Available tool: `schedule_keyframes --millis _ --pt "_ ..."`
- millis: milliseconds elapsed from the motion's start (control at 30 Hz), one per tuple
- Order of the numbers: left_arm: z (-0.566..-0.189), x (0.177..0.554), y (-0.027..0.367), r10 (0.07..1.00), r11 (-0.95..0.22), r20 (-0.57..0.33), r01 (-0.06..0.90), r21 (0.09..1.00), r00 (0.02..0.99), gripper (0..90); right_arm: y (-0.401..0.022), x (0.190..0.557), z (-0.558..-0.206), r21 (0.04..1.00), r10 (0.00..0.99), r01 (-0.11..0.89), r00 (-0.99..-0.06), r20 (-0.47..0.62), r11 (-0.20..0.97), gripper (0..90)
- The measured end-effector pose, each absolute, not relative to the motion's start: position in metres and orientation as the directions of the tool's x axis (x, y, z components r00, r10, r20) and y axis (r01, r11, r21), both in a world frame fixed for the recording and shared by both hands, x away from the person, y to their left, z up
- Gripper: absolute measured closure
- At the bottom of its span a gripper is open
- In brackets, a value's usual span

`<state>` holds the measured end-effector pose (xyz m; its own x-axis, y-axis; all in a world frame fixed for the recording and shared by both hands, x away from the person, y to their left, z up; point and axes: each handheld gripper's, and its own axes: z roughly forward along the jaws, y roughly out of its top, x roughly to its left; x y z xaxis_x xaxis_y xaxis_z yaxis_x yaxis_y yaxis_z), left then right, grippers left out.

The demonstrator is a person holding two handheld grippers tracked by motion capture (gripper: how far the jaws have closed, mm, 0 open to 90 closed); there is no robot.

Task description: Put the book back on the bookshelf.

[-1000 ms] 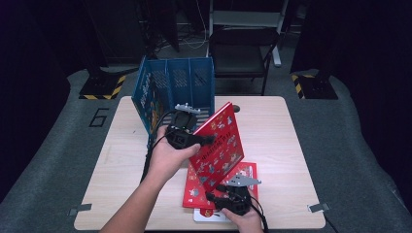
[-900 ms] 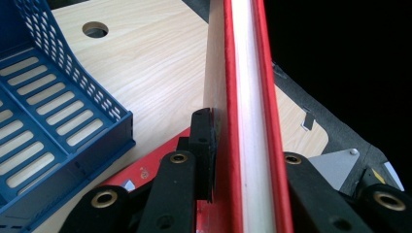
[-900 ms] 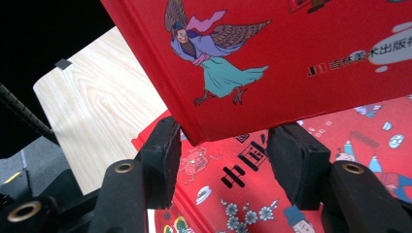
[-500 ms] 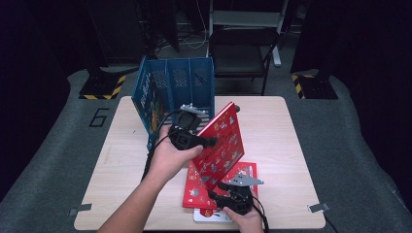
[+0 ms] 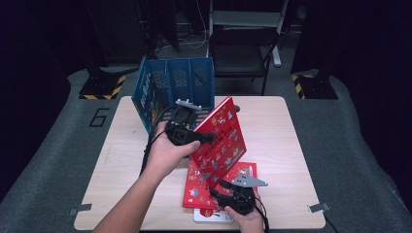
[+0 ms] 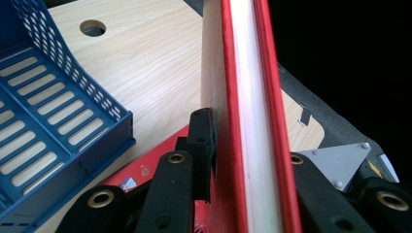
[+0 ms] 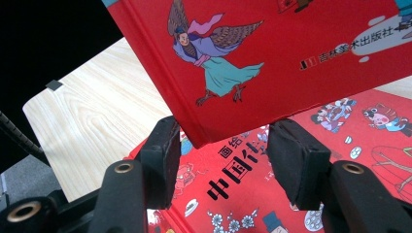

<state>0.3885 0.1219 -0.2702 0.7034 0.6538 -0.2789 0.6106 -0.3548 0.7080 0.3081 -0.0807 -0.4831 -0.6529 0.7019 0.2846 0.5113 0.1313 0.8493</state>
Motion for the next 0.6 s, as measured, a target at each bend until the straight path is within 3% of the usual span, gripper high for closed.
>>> schedule_keyframes --millis 600 --pt "-0.2661 0.3875 0.1227 0.651 -0.388 -0.259 0.606 0.694 0.714 77.2 -0.0848 0.3096 -0.4773 0.864 0.714 0.487 -0.651 0.258 0.131 46.0"
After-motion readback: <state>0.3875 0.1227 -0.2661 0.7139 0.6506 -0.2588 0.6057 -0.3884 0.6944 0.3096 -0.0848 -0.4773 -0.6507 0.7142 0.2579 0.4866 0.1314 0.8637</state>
